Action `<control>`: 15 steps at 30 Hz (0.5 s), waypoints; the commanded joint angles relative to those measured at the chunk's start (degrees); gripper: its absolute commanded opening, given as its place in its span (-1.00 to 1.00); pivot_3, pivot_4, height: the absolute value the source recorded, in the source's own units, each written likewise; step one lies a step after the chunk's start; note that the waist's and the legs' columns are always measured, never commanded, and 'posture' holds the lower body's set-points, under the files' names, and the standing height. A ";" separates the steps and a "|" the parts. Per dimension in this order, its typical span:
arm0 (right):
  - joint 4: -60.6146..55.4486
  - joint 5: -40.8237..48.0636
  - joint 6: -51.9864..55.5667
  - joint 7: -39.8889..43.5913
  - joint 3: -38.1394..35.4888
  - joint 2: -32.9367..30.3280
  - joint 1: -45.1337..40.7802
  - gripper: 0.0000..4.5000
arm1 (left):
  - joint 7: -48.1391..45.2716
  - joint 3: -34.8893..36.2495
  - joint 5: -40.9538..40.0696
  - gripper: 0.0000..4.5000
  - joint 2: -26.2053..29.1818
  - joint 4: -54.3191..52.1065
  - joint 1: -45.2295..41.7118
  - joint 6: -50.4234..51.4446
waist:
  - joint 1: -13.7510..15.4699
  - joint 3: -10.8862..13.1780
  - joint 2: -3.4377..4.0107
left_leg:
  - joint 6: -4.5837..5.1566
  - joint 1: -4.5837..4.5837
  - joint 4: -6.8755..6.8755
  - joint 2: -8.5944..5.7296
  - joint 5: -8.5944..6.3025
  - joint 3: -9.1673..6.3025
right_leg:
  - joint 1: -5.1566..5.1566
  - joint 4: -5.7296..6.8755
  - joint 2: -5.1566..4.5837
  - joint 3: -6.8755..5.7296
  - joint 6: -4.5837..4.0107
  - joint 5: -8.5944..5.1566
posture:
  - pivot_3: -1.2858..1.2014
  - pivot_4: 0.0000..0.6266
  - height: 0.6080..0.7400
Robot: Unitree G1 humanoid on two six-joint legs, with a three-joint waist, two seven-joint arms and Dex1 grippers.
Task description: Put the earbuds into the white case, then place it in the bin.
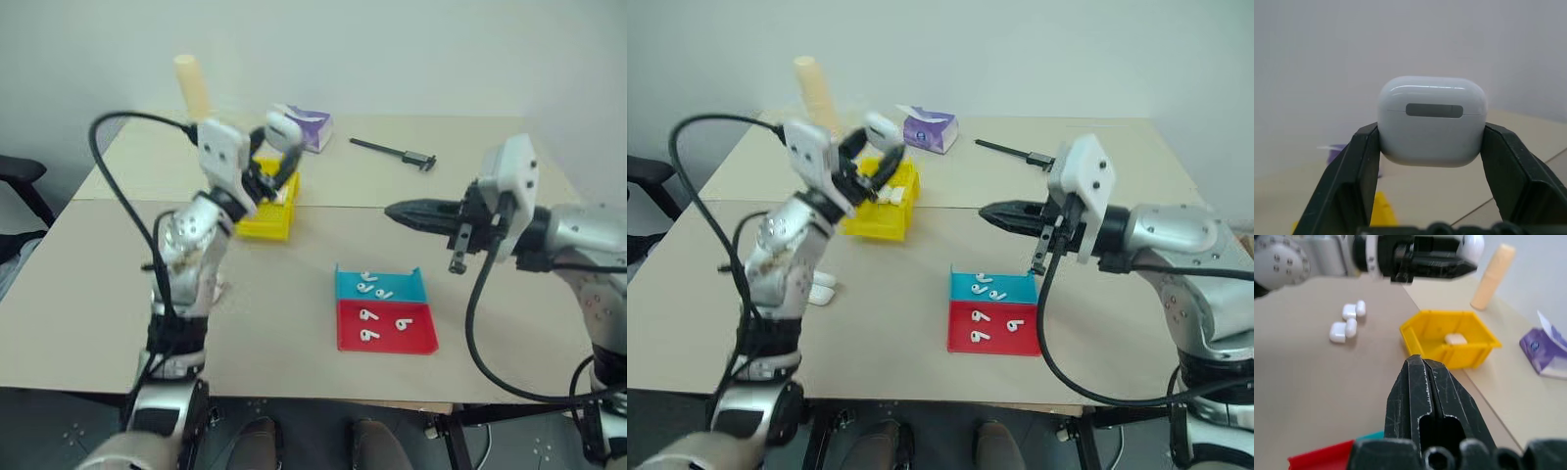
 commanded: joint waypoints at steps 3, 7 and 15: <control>-0.99 -4.17 -0.65 -1.54 2.77 -1.77 1.05 -0.99 | 6.37 -0.79 5.83 0.23 0.42 15.35 -5.47 -0.28 | -0.15 0.01 -0.01 | 0.00 -0.01 0.00 0.00 0.00 0.02 | -0.02 0.00 0.00 -0.03 0.00 0.00 | 0.03 -0.52 1.00; -1.63 -4.55 -0.76 -1.35 2.41 -2.55 1.95 -0.99 | 4.82 -2.32 7.00 0.23 -0.10 21.79 -5.89 -5.00 | 0.22 0.03 -0.05 | -0.02 -0.13 -0.01 0.00 0.01 0.12 | -0.08 -0.05 -0.01 -0.10 0.00 0.00 | 0.03 -0.52 1.00; -3.25 -4.76 0.17 -2.75 2.36 -2.46 3.04 -1.00 | 4.82 -1.88 7.34 0.99 -0.30 33.71 -10.00 -9.73 | 0.33 0.03 -0.05 | -0.07 -0.12 0.00 -0.01 0.04 0.29 | -0.05 -0.02 0.00 -0.18 0.00 0.00 | 0.03 -0.52 1.00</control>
